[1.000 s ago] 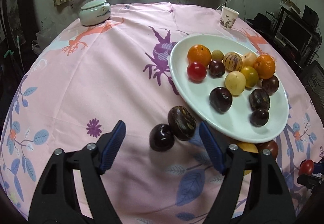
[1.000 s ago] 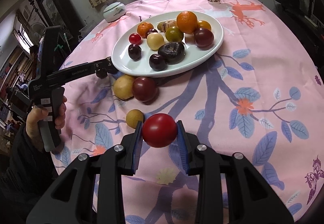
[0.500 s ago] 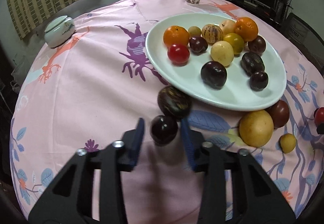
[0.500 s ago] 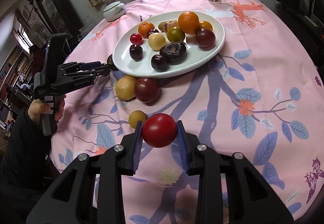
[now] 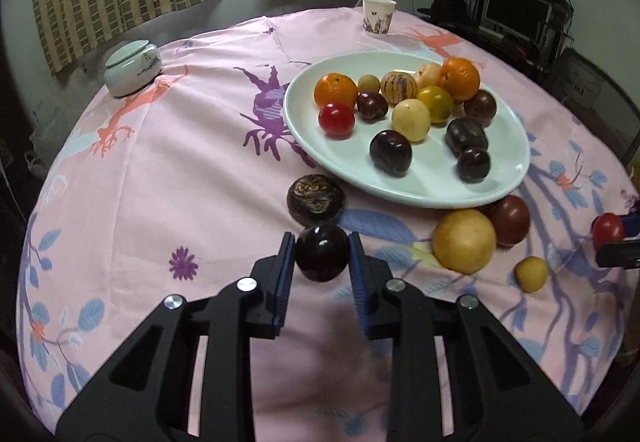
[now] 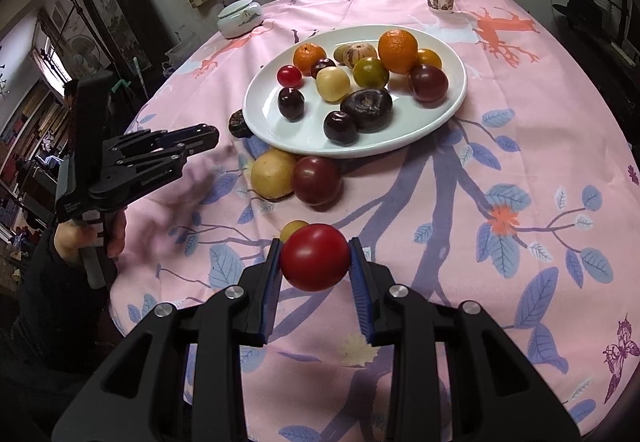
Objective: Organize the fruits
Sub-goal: 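Lower the red tomato and dark plum onto the white plate and open both tools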
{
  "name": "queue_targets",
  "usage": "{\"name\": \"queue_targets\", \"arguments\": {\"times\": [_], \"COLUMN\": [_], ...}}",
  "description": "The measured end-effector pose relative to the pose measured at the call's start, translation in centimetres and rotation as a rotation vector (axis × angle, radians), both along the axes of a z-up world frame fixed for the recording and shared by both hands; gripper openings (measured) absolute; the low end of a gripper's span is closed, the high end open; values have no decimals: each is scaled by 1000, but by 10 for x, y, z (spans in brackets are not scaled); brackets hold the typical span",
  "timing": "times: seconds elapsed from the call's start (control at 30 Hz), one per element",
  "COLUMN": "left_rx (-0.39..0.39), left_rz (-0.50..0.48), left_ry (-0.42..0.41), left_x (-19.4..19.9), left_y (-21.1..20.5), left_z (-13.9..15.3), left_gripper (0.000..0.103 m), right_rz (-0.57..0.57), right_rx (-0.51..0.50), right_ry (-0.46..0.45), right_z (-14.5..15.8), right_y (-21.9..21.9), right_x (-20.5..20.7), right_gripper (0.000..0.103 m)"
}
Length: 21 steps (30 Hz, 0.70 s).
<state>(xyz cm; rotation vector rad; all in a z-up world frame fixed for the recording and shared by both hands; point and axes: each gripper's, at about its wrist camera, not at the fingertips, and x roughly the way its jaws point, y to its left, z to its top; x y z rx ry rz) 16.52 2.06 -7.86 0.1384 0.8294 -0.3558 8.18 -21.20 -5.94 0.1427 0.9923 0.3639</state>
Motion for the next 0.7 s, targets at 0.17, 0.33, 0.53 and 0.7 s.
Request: {"name": "queue_targets", "arguments": {"times": [0.17, 0.33, 0.53, 0.7], "left_rx": [-187, -243, -248, -239], "left_rz": [63, 30, -2, 14], "left_ry": [9, -9, -19, -18], "left_x": [-57, -94, -104, -92], "left_y": [-8, -34, -44, -44], "left_z": [28, 48, 56, 55], "left_gripper": [27, 27, 27, 27], "right_rz": [-19, -14, -19, -14], "right_rx": [0, 6, 10, 3], "right_ry": [-77, -113, -129, -101], "right_z": [13, 22, 27, 23], "right_y": [-2, -1, -2, -3], "right_x": [-11, -22, -31, -22], "right_gripper": [33, 33, 33, 33]}}
